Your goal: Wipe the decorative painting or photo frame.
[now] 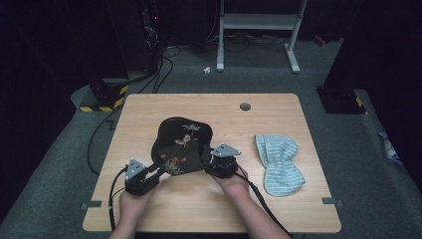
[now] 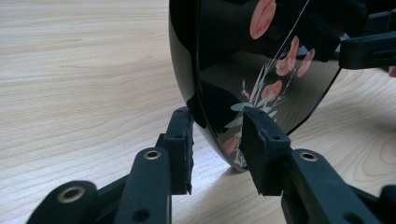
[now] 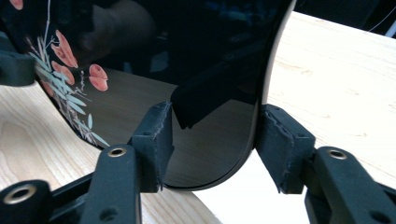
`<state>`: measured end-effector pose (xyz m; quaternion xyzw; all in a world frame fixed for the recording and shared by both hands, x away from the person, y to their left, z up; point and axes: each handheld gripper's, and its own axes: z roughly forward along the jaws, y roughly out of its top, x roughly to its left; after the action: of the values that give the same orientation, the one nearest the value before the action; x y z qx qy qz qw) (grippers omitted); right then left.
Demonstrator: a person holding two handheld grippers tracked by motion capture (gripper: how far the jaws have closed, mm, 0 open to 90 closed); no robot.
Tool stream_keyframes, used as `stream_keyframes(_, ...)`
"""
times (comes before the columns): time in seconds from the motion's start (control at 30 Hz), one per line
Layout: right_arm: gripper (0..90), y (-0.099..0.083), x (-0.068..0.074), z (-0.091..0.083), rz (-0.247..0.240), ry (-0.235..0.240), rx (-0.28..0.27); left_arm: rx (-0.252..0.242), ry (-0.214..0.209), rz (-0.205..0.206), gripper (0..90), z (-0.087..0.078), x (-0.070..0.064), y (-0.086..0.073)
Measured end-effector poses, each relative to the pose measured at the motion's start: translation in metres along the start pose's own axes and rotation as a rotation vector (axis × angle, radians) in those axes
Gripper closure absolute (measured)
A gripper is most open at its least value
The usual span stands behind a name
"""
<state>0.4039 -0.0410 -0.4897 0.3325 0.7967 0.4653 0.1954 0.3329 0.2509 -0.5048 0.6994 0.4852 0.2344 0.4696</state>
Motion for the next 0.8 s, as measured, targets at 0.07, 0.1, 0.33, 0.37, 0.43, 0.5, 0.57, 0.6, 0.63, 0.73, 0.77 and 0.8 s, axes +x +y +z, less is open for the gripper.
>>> stream_keyframes(0.07, 47.9, -0.001, 0.001, -0.001, -0.006, -0.006, 0.0, -0.003, -0.006, -0.006, 63.5, 0.002, 0.001, -0.001)
stream_keyframes(0.1, 48.4, -0.001, 0.002, -0.002, -0.007, -0.007, -0.002, -0.003, -0.008, -0.011, 63.4, 0.002, 0.001, 0.0)
stream_keyframes(0.33, 49.2, -0.006, 0.004, -0.007, 0.003, -0.012, -0.012, -0.003, -0.017, -0.009, 61.9, 0.005, -0.001, 0.0)
stream_keyframes(0.37, 49.2, -0.008, 0.004, -0.01, 0.007, -0.015, -0.016, -0.004, -0.026, -0.006, 61.7, 0.006, -0.002, 0.001)
stream_keyframes(0.43, 49.2, -0.011, 0.003, -0.012, 0.012, -0.021, -0.016, -0.004, -0.031, 0.007, 61.7, 0.007, -0.005, 0.002)
stream_keyframes(0.5, 49.4, -0.013, 0.002, -0.014, 0.017, -0.026, -0.018, -0.002, -0.033, 0.013, 61.5, 0.009, -0.006, 0.002)
stream_keyframes(0.57, 49.4, -0.016, -0.001, -0.02, 0.022, -0.037, -0.022, -0.002, -0.046, 0.017, 61.3, 0.013, -0.011, 0.004)
stream_keyframes(0.6, 49.4, -0.016, -0.001, -0.02, 0.022, -0.037, -0.022, -0.002, -0.046, 0.017, 61.3, 0.013, -0.011, 0.004)
stream_keyframes(0.63, 49.5, -0.017, -0.002, -0.022, 0.025, -0.042, -0.022, -0.004, -0.052, 0.018, 61.3, 0.014, -0.012, 0.004)
stream_keyframes(0.73, 49.6, -0.021, -0.005, -0.028, 0.031, -0.054, -0.025, 0.002, -0.063, 0.028, 61.0, 0.019, -0.017, 0.006)
stream_keyframes(0.77, 49.8, -0.022, -0.006, -0.03, 0.037, -0.058, -0.026, 0.002, -0.066, 0.033, 60.7, 0.022, -0.02, 0.007)
stream_keyframes(0.8, 49.8, -0.024, -0.009, -0.034, 0.039, -0.07, -0.029, 0.0, -0.073, 0.032, 60.5, 0.024, -0.022, 0.007)
